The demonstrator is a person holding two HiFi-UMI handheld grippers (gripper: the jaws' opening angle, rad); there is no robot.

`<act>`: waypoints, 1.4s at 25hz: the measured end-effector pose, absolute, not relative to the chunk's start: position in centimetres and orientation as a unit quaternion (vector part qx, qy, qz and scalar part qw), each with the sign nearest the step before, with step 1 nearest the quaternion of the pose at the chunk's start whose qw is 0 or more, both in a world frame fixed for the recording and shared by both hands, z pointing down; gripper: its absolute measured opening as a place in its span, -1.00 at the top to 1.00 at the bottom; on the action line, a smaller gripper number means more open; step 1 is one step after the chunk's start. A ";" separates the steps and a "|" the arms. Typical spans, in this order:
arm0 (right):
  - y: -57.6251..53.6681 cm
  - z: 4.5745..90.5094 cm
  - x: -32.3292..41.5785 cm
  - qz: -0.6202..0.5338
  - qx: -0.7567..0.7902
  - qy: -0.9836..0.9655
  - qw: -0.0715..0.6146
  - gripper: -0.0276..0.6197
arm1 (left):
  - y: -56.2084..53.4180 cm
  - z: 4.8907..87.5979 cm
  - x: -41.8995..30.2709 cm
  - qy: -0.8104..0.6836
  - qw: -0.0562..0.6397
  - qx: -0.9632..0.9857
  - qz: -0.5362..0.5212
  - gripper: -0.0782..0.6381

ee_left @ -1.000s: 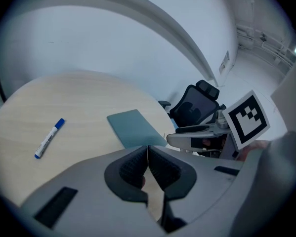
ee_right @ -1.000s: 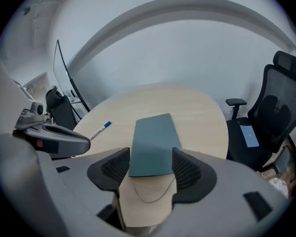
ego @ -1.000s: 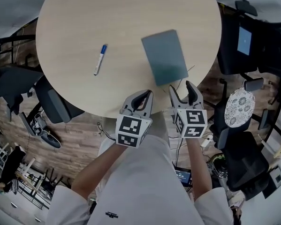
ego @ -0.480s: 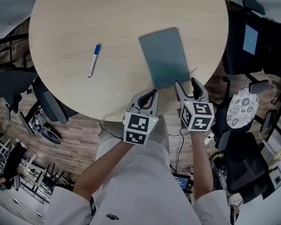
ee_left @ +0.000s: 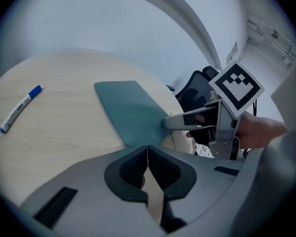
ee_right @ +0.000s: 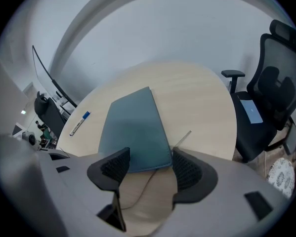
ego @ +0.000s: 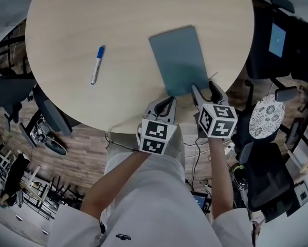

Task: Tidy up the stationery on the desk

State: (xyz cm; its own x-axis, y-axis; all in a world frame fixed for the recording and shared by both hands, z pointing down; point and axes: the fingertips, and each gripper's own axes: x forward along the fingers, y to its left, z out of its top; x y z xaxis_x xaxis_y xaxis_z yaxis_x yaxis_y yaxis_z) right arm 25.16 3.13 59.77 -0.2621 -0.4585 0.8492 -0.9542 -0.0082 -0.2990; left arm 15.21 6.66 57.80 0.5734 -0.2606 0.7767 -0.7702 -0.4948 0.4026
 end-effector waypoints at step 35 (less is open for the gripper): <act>5.9 58.2 18.3 0.428 0.536 -0.642 0.344 0.10 | 4.5 55.1 7.0 -0.372 0.367 0.790 0.322 0.72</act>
State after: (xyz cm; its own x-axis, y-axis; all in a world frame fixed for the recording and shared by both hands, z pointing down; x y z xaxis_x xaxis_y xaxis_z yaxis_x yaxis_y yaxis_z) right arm 18.32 5.94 58.20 -0.1898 -0.3932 0.8996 -0.9817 0.0593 -0.1811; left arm 6.98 4.51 55.14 0.5162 -0.3507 0.7814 -0.8231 -0.4552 0.3395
